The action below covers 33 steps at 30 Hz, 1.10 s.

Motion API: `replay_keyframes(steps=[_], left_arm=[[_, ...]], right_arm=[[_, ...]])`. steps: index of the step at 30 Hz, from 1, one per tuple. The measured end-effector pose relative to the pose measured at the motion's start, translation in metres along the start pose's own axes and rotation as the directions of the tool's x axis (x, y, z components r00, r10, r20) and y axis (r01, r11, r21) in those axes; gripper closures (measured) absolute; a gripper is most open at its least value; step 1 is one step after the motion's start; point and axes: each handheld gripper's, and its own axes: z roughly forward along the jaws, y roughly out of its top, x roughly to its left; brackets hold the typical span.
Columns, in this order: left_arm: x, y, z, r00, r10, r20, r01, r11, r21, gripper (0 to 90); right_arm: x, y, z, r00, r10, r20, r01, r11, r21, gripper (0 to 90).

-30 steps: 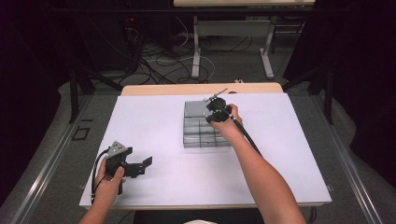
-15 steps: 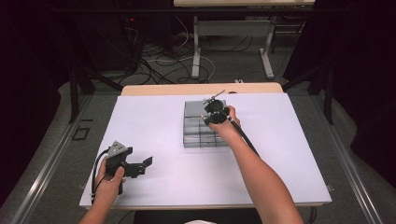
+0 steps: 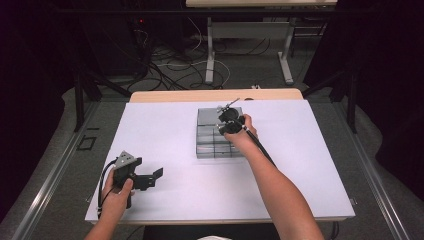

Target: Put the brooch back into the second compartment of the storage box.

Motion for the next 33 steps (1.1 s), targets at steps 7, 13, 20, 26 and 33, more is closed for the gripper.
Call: replay_keyframes(steps=[7,13,20,26,33], left_arm=[[0.001,0.000,0.000,1.0000,0.000,0.001,0.000,1.0000,-0.001,3.3],[0.000,0.000,0.000,1.0000,0.000,0.001,0.000,1.0000,0.001,3.3],[0.000,0.000,0.000,1.0000,0.000,0.001,0.000,1.0000,0.002,3.3],[0.001,0.000,0.000,1.0000,0.000,0.000,0.000,1.0000,0.001,3.3],[0.000,0.000,0.000,1.0000,-0.001,0.001,0.001,1.0000,0.001,3.3]], right_arm=[[-0.001,0.000,0.002,0.9998,-0.010,0.014,0.010,1.000,0.021,80.4],[0.000,0.000,0.000,0.9999,-0.007,0.011,0.007,1.000,0.000,75.0],[-0.002,0.000,-0.004,0.9999,-0.004,0.011,0.004,1.000,-0.027,68.9],[0.000,0.001,-0.011,0.9998,0.016,0.015,-0.015,1.000,-0.020,63.0],[0.004,0.000,-0.017,1.0000,0.002,-0.005,-0.002,0.999,-0.035,59.1]])
